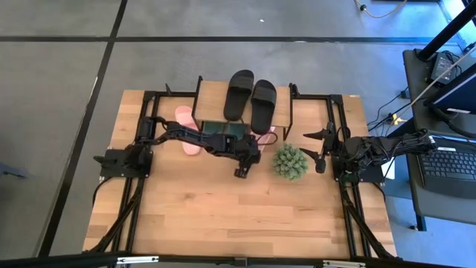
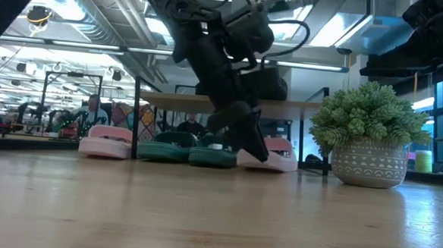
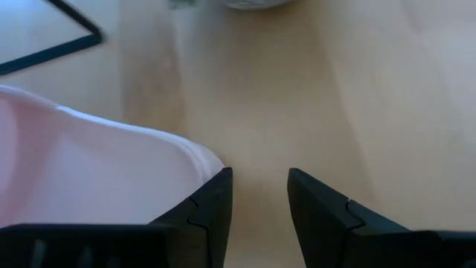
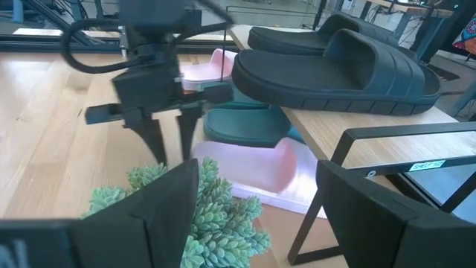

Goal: Pick and place slides into the shelf
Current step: Put the left pink slide under the shelf

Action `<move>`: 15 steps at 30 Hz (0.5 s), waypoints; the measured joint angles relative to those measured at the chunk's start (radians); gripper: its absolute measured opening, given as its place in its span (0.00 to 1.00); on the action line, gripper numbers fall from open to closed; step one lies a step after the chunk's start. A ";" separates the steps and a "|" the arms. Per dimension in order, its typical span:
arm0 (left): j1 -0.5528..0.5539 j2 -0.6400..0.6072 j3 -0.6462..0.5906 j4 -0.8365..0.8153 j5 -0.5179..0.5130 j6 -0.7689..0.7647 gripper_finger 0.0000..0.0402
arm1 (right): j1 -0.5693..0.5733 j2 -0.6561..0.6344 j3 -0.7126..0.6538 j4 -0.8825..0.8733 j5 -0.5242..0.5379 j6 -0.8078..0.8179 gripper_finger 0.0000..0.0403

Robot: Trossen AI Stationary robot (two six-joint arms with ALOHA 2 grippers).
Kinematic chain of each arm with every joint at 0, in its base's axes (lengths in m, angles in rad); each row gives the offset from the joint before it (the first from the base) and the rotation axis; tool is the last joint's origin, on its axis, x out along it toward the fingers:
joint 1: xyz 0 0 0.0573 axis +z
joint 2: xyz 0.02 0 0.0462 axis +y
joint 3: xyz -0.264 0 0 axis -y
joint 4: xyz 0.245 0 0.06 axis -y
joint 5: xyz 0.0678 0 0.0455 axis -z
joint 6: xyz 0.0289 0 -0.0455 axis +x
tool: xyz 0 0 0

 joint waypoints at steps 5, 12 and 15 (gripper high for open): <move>0.039 0.000 0.000 0.023 -0.001 -0.001 0.31 | 0.000 0.000 0.000 0.000 0.000 0.001 0.68; 0.064 0.000 0.000 0.024 -0.001 -0.024 0.31 | 0.000 0.000 0.000 0.000 0.000 0.001 0.68; 0.057 0.000 0.000 0.024 -0.001 -0.024 0.31 | 0.000 0.000 0.000 0.000 0.000 0.001 0.68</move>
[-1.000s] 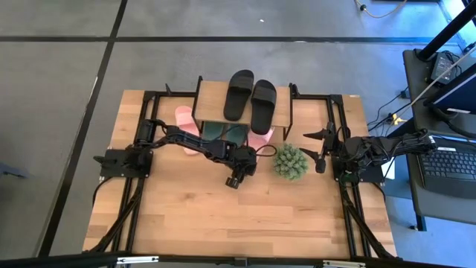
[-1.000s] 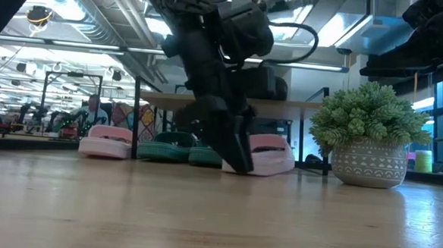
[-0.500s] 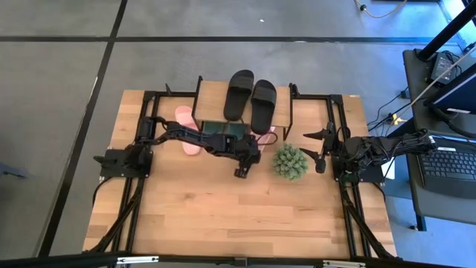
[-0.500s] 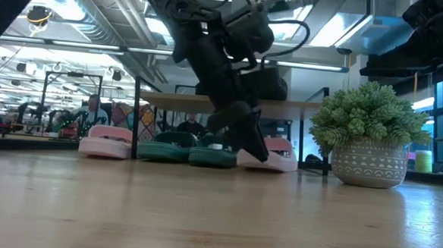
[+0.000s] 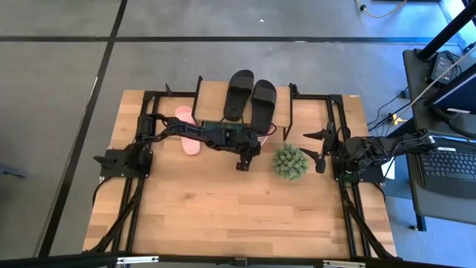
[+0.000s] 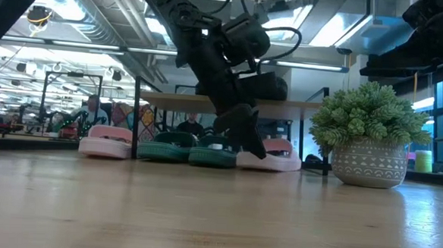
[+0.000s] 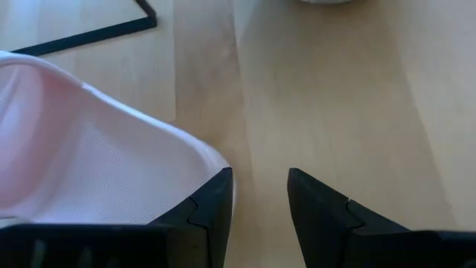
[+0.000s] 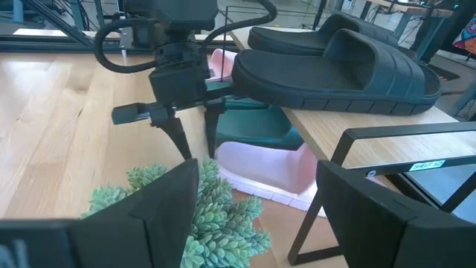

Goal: Pick and place slides into the shelf
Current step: Put the left pink slide under the shelf, then adjust the white decorative plant

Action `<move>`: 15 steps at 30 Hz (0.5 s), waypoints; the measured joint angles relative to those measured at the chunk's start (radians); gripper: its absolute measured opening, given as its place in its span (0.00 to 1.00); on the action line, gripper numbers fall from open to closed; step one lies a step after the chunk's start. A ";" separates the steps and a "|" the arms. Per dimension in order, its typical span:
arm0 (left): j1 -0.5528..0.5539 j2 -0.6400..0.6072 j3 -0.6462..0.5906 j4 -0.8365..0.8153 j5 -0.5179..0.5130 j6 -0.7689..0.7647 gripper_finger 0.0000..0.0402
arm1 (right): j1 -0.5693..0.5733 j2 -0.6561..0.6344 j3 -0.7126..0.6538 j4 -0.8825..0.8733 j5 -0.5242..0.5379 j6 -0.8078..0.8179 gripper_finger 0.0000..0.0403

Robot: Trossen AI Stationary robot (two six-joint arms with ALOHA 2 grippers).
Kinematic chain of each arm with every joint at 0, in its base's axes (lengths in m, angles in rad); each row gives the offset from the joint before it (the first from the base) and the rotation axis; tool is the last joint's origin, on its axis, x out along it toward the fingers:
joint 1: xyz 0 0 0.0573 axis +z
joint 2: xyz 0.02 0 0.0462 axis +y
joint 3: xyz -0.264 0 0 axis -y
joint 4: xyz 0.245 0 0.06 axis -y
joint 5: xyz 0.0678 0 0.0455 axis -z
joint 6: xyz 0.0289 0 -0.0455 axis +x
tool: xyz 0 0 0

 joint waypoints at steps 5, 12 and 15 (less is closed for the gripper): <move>-0.020 -0.013 0.000 -0.012 0.012 0.000 0.31 | 0.000 0.000 0.000 0.001 0.000 0.000 0.68; -0.033 -0.097 0.000 -0.097 0.186 0.003 0.31 | 0.000 -0.001 0.000 0.043 0.095 0.017 0.68; -0.027 -0.166 -0.002 -0.176 0.265 0.012 0.31 | 0.000 -0.001 0.000 0.060 0.152 0.021 0.68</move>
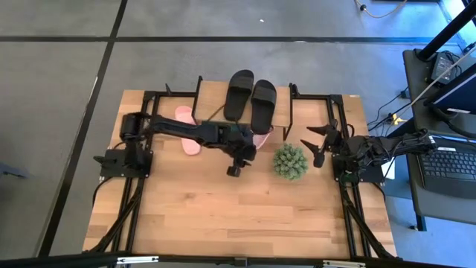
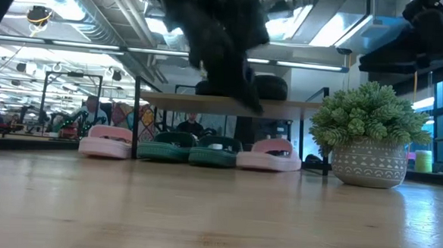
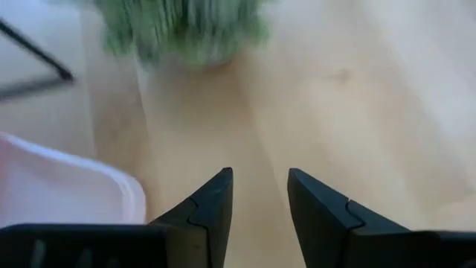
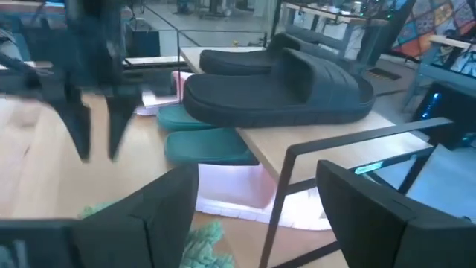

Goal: Pick and place slides into the shelf
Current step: Adjust the white decorative plant

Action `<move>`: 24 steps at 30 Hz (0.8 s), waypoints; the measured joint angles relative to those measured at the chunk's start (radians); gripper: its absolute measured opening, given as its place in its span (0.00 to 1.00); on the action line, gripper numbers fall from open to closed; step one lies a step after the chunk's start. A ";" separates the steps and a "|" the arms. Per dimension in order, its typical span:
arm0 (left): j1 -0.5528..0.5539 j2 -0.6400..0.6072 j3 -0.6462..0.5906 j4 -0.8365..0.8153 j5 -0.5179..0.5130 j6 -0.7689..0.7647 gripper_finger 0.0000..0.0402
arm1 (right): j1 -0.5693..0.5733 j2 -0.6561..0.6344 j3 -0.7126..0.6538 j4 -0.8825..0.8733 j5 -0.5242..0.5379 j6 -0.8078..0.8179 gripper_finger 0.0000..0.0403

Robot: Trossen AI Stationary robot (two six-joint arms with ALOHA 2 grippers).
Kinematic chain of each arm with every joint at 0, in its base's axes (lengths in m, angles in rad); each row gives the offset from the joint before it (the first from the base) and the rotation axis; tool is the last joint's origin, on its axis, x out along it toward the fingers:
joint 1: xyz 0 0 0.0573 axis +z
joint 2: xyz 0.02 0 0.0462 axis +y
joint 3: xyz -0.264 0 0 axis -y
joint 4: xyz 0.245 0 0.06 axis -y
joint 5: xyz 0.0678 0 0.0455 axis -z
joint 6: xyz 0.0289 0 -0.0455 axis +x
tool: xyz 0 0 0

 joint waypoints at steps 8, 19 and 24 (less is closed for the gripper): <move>0.010 -0.268 -0.172 0.069 0.034 -0.026 0.31 | 0.000 0.000 0.000 -0.014 -0.002 0.002 0.68; -0.028 -0.629 -0.651 0.602 0.030 -0.157 0.31 | 0.000 0.000 0.000 -0.046 0.000 0.002 0.68; -0.055 -0.705 -0.786 0.733 0.024 -0.172 0.31 | 0.000 0.001 0.000 -0.046 0.001 0.005 0.68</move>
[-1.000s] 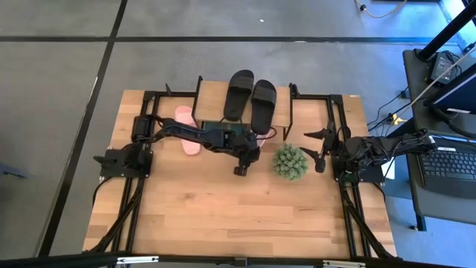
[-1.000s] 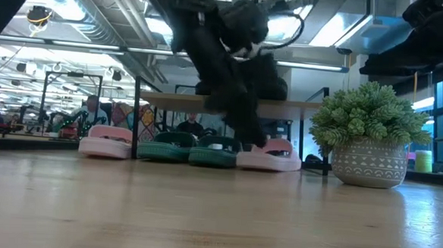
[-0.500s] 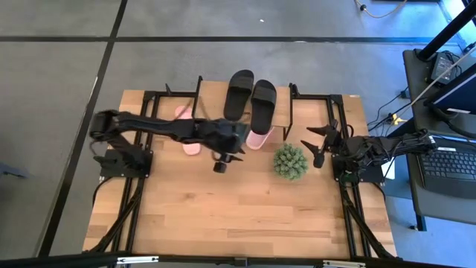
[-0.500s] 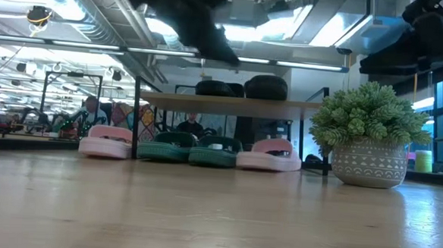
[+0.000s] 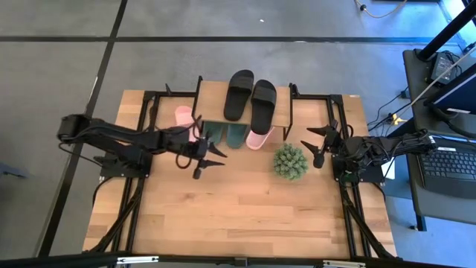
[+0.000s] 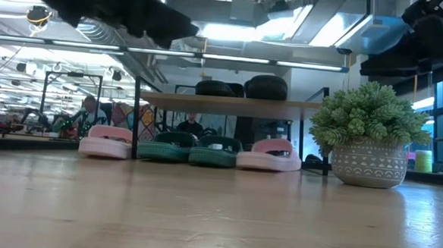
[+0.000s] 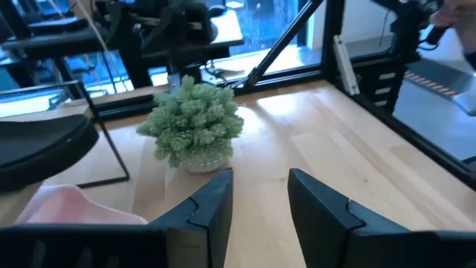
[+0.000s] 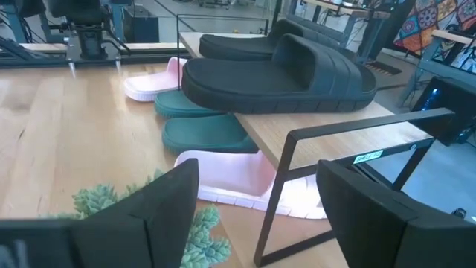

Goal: Pick and place slides into the shelf
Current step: Adjust the white decorative plant

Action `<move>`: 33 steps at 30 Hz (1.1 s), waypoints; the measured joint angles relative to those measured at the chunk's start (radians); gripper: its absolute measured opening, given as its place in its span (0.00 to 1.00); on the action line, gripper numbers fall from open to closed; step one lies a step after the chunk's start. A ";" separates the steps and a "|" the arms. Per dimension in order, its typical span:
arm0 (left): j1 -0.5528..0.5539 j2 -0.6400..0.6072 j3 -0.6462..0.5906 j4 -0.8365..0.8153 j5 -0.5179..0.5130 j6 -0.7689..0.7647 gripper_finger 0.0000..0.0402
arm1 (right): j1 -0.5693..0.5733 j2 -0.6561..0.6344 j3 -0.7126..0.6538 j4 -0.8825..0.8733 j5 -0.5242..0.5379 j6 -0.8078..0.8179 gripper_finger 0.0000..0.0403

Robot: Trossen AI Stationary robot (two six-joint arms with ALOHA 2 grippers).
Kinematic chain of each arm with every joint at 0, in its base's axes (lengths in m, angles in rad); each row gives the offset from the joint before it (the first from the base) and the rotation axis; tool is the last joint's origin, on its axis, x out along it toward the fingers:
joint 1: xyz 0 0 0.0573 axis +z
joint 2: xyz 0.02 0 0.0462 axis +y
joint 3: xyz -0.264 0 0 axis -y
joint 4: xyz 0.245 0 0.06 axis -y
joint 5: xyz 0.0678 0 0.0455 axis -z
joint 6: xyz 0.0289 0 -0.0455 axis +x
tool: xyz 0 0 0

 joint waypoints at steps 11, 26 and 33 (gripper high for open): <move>-0.044 -0.049 -0.155 0.172 0.000 -0.001 0.31 | 0.000 0.000 0.000 0.072 -0.084 0.000 0.68; -0.047 -0.045 -0.192 0.203 -0.126 -0.043 0.31 | 0.000 0.083 0.035 0.154 -0.286 0.025 0.68; -0.047 -0.045 -0.192 0.204 -0.168 -0.102 0.31 | 0.005 0.211 0.141 0.085 -0.287 -0.001 0.68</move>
